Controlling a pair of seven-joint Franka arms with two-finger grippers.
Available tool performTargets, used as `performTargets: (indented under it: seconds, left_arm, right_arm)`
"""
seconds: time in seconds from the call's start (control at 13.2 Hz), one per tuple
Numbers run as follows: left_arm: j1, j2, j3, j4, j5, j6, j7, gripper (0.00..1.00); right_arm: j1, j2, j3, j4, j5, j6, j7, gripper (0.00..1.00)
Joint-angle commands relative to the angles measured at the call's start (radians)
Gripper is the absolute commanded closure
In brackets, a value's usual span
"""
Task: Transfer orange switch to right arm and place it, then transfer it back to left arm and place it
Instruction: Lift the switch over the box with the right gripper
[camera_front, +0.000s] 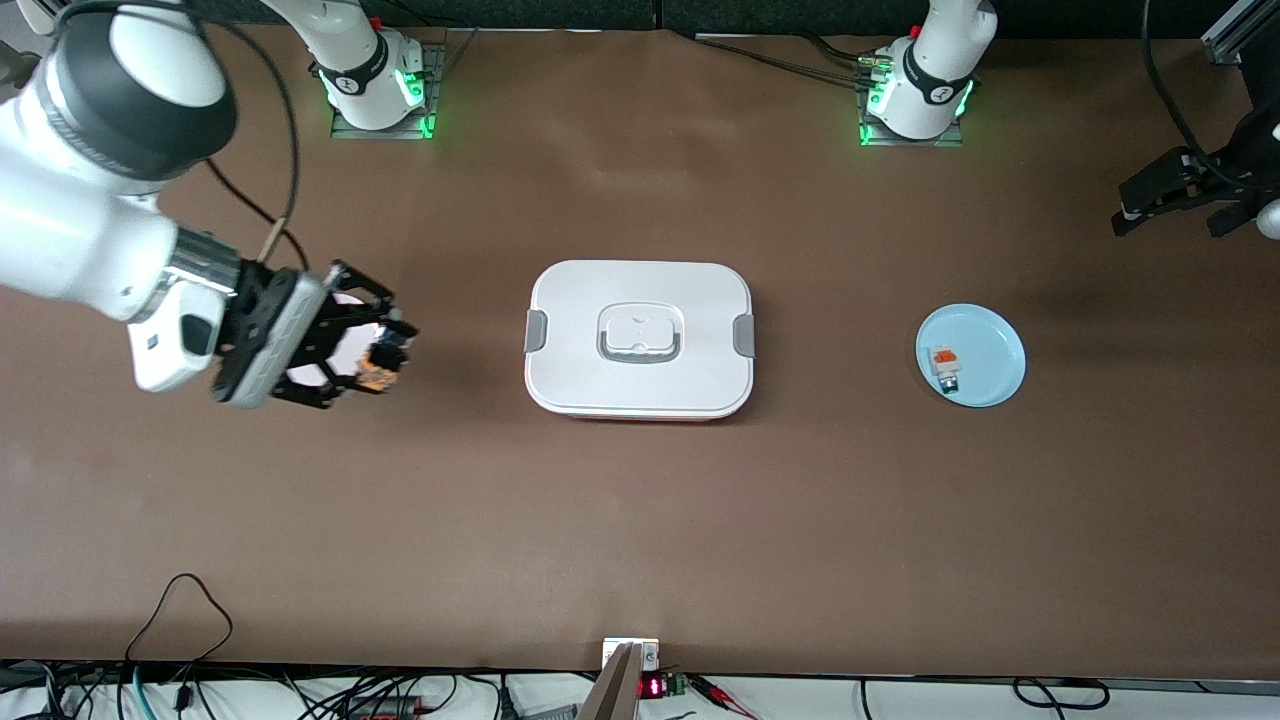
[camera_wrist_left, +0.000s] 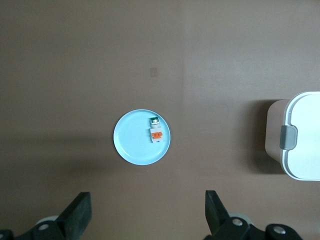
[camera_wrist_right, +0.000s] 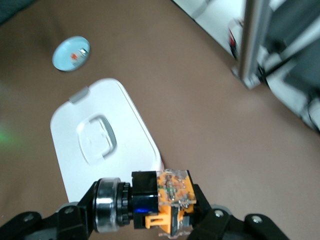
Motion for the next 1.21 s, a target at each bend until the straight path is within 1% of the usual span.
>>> performTargets:
  seconds: [0.0, 0.15, 0.23, 0.3, 0.38, 0.45, 0.61, 0.68, 0.76, 0.83, 0.98, 1.14]
  left_arm:
    - [-0.003, 0.005, 0.014, 0.002, -0.016, -0.007, 0.003, 0.00]
    - [-0.003, 0.019, 0.014, 0.002, -0.017, -0.010, 0.003, 0.00]
    - [-0.003, 0.019, 0.012, -0.004, -0.034, -0.030, 0.008, 0.00]
    - [0.004, 0.028, 0.012, -0.006, -0.110, -0.050, 0.008, 0.00]
    - [0.028, 0.048, 0.014, -0.006, -0.204, -0.052, 0.012, 0.00]
    - [0.039, 0.065, 0.012, -0.007, -0.250, -0.049, 0.022, 0.00]
    - [0.037, 0.096, 0.005, -0.007, -0.281, -0.028, 0.042, 0.00]
    - [0.034, 0.100, 0.003, -0.007, -0.325, -0.018, 0.040, 0.00]
    - [0.025, 0.114, 0.000, -0.007, -0.336, -0.006, 0.033, 0.00]
    - [0.025, 0.126, -0.008, -0.009, -0.403, 0.000, 0.025, 0.00]
    - [0.036, 0.162, -0.008, -0.041, -0.674, -0.001, -0.006, 0.00]
    - [0.025, 0.227, -0.008, -0.062, -0.906, 0.009, -0.009, 0.00]
  right_arm:
    - [0.020, 0.007, 0.068, 0.007, 0.100, 0.074, -0.045, 0.80]
    - [0.026, 0.013, 0.118, 0.007, 0.176, 0.166, -0.098, 0.80]
    - [0.030, 0.023, 0.131, 0.007, 0.208, 0.221, -0.130, 0.80]
    - [0.032, 0.033, 0.154, 0.007, 0.230, 0.255, -0.170, 0.80]
    - [0.041, 0.047, 0.161, 0.007, 0.239, 0.278, -0.227, 0.80]
    - [0.062, 0.056, 0.163, 0.007, 0.265, 0.312, -0.294, 0.80]
    - [0.098, 0.084, 0.163, 0.007, 0.384, 0.354, -0.420, 0.80]
    - [0.119, 0.104, 0.161, 0.009, 0.470, 0.364, -0.484, 0.81]
    - [0.147, 0.112, 0.161, 0.009, 0.534, 0.383, -0.534, 0.82]
    - [0.171, 0.122, 0.163, 0.009, 0.581, 0.416, -0.564, 0.82]
    - [0.237, 0.141, 0.163, 0.012, 0.619, 0.516, -0.572, 0.83]
    - [0.276, 0.171, 0.165, 0.051, 0.648, 0.550, -0.571, 0.83]
